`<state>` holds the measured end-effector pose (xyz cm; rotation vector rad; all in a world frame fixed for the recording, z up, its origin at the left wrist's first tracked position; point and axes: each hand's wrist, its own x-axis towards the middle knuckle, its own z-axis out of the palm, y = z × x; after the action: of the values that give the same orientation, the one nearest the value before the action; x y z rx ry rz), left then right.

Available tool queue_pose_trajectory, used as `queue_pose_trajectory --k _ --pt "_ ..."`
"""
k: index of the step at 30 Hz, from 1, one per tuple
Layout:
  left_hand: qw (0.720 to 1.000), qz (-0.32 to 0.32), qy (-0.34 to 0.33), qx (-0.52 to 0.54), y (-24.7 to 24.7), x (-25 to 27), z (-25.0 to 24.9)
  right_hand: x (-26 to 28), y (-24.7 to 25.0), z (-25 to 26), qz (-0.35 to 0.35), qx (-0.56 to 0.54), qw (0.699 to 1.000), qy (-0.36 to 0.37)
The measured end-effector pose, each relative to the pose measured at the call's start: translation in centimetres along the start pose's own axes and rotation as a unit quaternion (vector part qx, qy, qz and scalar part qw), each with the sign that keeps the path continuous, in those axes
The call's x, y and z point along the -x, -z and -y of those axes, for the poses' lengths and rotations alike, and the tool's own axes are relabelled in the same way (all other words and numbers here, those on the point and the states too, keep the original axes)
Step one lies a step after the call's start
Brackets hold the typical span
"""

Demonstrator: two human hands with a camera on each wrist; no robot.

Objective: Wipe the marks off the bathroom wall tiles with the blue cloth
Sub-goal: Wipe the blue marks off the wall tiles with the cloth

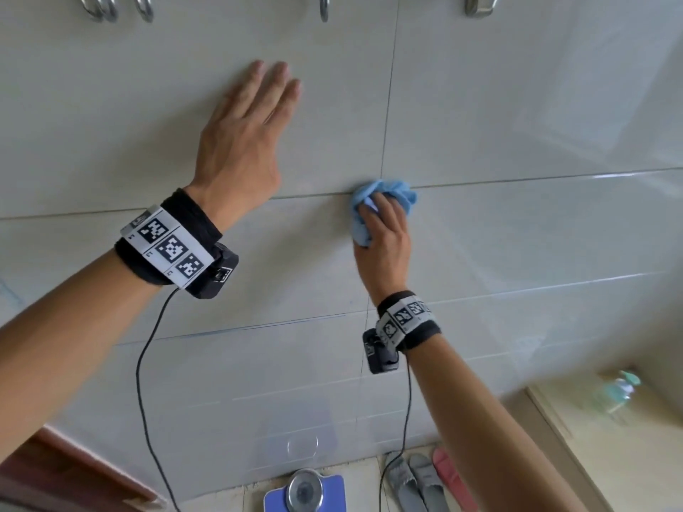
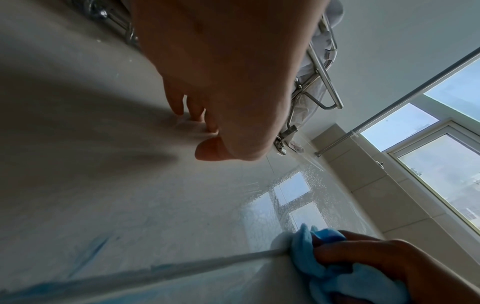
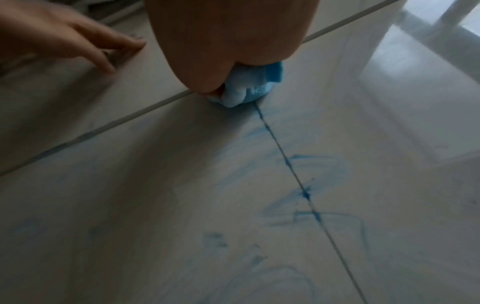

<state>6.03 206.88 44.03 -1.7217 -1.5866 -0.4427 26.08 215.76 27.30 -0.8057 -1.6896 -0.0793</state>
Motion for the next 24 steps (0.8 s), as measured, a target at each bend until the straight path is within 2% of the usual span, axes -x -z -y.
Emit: queue_pose_trajectory --k 2,5,6,9,11,12,17,20,22,24 --pt "1.0 0.002 -0.002 -0.001 0.1 0.1 -0.1 0.1 0.0 0.6 0.022 -0.01 1.0 0.015" --pt "1.0 0.009 0.004 0.0 0.4 0.2 -0.4 0.4 1.7 -1.4 0.045 0.008 0.998 0.047" --pt "1.0 0.013 0.004 0.0 0.6 0.1 -0.5 0.4 2.3 -2.4 0.029 0.014 0.999 0.027" --pt "1.0 0.024 0.013 -0.001 0.8 0.0 -0.8 0.2 2.6 -4.0 -0.069 -0.02 0.989 -0.13" --pt "0.999 0.026 0.024 -0.007 0.6 0.0 -1.0 0.2 1.4 -3.1 -0.089 -0.055 0.974 -0.2" --pt "0.999 0.025 0.028 -0.009 0.5 0.1 -1.3 0.4 0.6 -2.3 -0.087 -0.067 0.972 -0.208" --pt "0.998 0.019 0.054 -0.006 -0.5 0.6 -3.1 4.2 -3.3 0.5 -0.041 -0.083 0.986 -0.135" --pt "0.998 0.027 0.064 -0.005 -0.6 0.7 -3.8 7.4 -5.0 0.5 -0.032 -0.074 0.986 -0.144" --pt "0.997 0.029 0.068 -0.008 -0.7 0.8 -3.8 9.6 -5.8 0.5 -0.037 -0.08 0.975 -0.202" --pt "0.998 0.025 0.063 -0.009 -0.6 0.7 -3.9 11.8 -6.0 1.2 -0.057 -0.096 0.941 -0.319"
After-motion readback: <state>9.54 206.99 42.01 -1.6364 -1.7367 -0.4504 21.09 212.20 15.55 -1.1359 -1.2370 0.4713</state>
